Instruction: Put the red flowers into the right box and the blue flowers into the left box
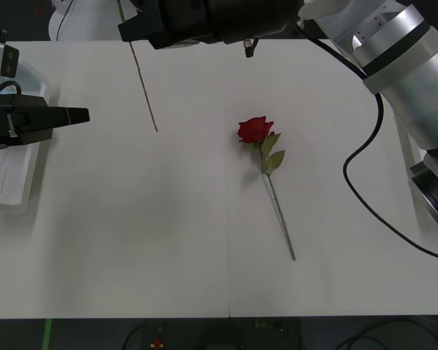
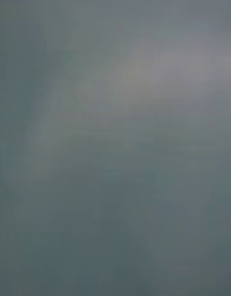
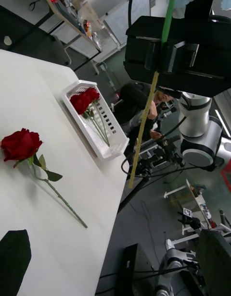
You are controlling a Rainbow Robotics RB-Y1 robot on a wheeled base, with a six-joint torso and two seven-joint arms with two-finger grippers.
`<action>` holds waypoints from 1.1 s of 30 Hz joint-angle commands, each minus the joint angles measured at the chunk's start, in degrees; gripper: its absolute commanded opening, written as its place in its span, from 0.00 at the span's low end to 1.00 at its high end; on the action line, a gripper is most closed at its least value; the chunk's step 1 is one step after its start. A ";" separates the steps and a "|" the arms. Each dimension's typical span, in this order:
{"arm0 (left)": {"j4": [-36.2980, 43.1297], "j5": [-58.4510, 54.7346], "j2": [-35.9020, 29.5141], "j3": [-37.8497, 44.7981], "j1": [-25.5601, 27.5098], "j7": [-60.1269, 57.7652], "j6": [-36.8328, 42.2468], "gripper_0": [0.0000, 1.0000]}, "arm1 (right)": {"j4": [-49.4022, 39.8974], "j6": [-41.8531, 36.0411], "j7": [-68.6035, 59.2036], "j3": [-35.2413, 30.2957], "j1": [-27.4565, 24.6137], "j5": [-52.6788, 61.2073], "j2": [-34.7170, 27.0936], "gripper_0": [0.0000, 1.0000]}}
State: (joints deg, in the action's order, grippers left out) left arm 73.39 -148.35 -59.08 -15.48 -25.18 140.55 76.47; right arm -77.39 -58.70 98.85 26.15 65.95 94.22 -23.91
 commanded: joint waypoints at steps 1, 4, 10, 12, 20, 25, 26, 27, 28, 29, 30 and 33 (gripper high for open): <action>1.85 -0.88 2.30 -0.16 -1.71 -5.46 -2.03 1.00 | -0.48 0.78 -4.28 0.83 3.31 -1.41 2.03 0.00; 2.11 -0.88 3.09 -1.39 -2.86 -5.46 -2.91 1.00 | -0.57 0.69 -4.37 0.83 3.31 -1.85 2.11 0.00; 2.11 -0.80 5.02 -2.89 -5.05 -5.38 -3.26 1.00 | -0.57 0.96 -4.46 1.54 3.31 -1.85 2.20 0.00; 2.11 -0.80 5.55 -3.42 -5.76 -5.29 -3.35 1.00 | -0.57 1.22 -4.54 1.80 3.31 -1.85 2.20 0.00; 2.20 -0.80 7.75 -5.70 -8.22 -5.11 -4.84 1.00 | -0.57 1.48 -4.90 2.15 3.31 -1.85 2.20 0.00; 2.20 -0.71 8.89 -7.63 -9.62 -5.11 -6.86 1.00 | -0.66 1.83 -4.90 2.15 3.31 -1.94 2.11 0.00; 2.20 -0.71 8.89 -7.63 -9.62 -5.11 -6.86 1.00 | -0.66 1.83 -4.90 2.15 3.31 -1.94 2.11 0.00; 2.11 -0.71 9.42 -8.16 -9.97 -5.11 -7.39 1.00 | -0.66 1.92 -4.90 2.15 3.22 -1.85 2.20 0.00; 2.11 -0.80 9.59 -8.51 -10.15 -5.11 -7.65 1.00 | -0.57 1.92 -4.90 2.15 3.31 -1.94 2.20 0.00; 2.20 -0.71 9.77 -8.78 -10.33 -5.11 -7.83 1.00 | -0.57 1.92 -4.90 2.15 3.31 -1.85 2.20 0.00; 2.11 -0.80 9.94 -9.13 -10.68 -5.11 -8.09 1.00 | -0.57 1.92 -4.90 2.15 3.31 -1.94 2.20 0.00; 2.20 -0.80 10.38 -9.57 -10.94 -5.11 -8.80 0.95 | -0.66 2.01 -4.90 2.15 3.31 -1.94 2.20 0.00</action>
State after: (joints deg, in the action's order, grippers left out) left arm 73.94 -148.37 -49.80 -24.14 -33.09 140.49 68.62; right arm -77.35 -57.35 96.14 28.00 65.95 92.60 -23.04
